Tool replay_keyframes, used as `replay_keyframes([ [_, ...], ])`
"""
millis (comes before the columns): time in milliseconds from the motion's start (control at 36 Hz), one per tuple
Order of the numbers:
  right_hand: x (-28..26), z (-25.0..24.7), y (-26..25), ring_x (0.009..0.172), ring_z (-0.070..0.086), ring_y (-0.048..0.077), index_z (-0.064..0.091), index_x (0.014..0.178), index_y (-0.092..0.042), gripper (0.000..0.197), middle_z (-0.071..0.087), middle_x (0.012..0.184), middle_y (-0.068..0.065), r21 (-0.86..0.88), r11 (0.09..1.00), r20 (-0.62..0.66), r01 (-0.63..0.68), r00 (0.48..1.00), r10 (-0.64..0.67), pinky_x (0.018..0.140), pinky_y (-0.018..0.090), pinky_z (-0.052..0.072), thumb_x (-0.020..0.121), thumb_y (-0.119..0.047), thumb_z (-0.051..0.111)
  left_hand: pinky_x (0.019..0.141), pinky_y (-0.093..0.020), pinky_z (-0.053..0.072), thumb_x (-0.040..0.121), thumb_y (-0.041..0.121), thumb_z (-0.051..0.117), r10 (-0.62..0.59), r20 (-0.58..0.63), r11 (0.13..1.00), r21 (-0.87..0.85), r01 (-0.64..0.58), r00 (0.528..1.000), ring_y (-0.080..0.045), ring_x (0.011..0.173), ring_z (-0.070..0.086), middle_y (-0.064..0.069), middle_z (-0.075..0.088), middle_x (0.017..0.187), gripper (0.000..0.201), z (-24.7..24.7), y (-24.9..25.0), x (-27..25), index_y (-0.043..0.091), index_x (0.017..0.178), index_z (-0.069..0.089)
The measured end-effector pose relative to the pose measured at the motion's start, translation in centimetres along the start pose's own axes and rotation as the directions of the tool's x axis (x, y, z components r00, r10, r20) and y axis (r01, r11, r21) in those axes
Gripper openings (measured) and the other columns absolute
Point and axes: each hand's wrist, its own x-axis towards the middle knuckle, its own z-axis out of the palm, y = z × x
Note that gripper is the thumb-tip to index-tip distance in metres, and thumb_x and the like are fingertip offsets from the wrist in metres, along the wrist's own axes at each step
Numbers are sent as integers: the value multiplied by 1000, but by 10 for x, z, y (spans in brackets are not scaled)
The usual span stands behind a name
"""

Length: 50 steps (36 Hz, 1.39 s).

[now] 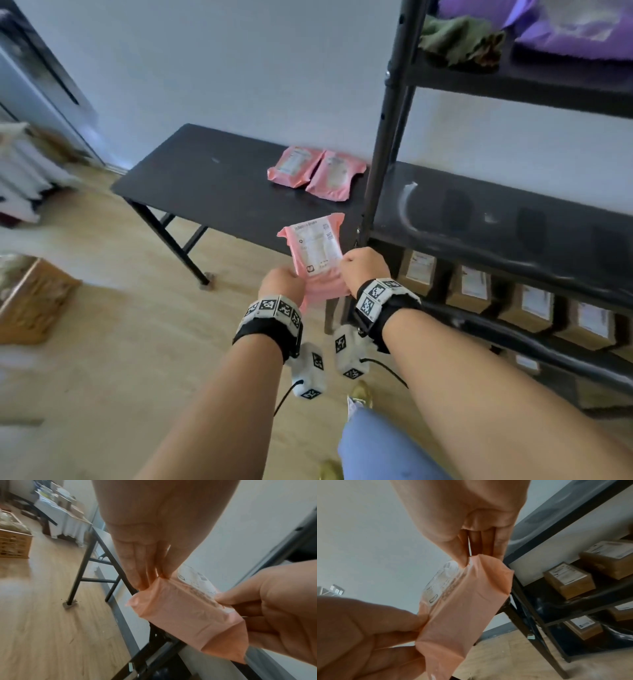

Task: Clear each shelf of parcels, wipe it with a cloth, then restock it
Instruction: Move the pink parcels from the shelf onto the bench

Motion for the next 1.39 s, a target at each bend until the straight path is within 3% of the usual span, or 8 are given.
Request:
replay_keyframes([
  [306, 105, 63, -89, 70, 69, 34, 52, 52, -14, 30, 62, 66, 7, -38, 998, 70, 41, 997, -38, 66, 40, 59, 80, -6, 43, 65, -29, 43, 89, 15, 46, -82, -62, 996, -31, 81, 995, -29, 83, 62, -12, 66, 86, 16, -63, -21, 110, 11, 78, 57],
  [361, 129, 67, -106, 72, 69, 34, 55, 54, -13, 32, 68, 72, 10, -47, 998, 80, 46, 996, -42, 68, 41, 59, 83, -7, 43, 60, -28, 40, 89, 16, 46, -87, -75, 996, -14, 87, 993, -23, 72, 57, -11, 63, 83, 15, -77, -17, 132, 12, 79, 56],
  [583, 207, 89, -175, 75, 65, 31, 58, 68, -12, 29, 63, 77, 9, -101, 988, 132, 114, 986, -100, 66, 33, 51, 91, -11, 39, 65, -30, 44, 90, 18, 45, -104, -136, 994, -55, 97, 985, -23, 76, 59, -4, 61, 78, 17, -127, -13, 215, 9, 85, 59],
  [750, 254, 110, -206, 86, 63, 27, 66, 97, -9, 28, 66, 95, 9, -77, 991, 156, 111, 983, -98, 76, 35, 52, 97, -17, 39, 64, -29, 38, 95, 21, 41, -123, -153, 991, -72, 113, 981, -21, 71, 51, -1, 52, 73, 20, -150, -13, 278, 10, 84, 53],
  [861, 290, 119, -228, 96, 62, 27, 64, 112, -13, 28, 65, 105, 8, -52, 996, 129, 68, 990, -60, 89, 41, 52, 94, -19, 43, 67, -29, 39, 94, 20, 39, -94, -89, 994, -57, 89, 992, -23, 75, 51, -3, 55, 80, 18, -165, -7, 328, 9, 87, 52],
  [1083, 362, 132, -267, 82, 59, 25, 64, 90, -12, 20, 64, 88, 5, -25, 991, 54, -132, 990, 133, 73, 35, 49, 92, -25, 48, 66, -29, 39, 92, 14, 37, 36, 69, 999, 27, -38, 997, -22, 74, 50, 0, 50, 73, 13, -199, 17, 437, 10, 85, 47],
  [1250, 391, 141, -283, 88, 62, 24, 64, 107, -15, 24, 66, 99, 5, 71, 962, 9, -263, 965, 263, 78, 37, 52, 95, -29, 48, 69, -30, 42, 94, 15, 37, 124, 164, 987, 78, -139, 979, -24, 79, 55, -6, 60, 89, 13, -205, 32, 495, 11, 89, 49],
  [1389, 399, 143, -289, 83, 64, 24, 63, 114, -16, 28, 67, 97, 3, 120, 940, -4, -320, 947, 322, 73, 36, 54, 95, -29, 47, 69, -31, 41, 94, 14, 38, 152, 227, 977, 112, -181, 962, -25, 89, 57, -9, 61, 107, 19, -200, 41, 520, 9, 108, 51],
])
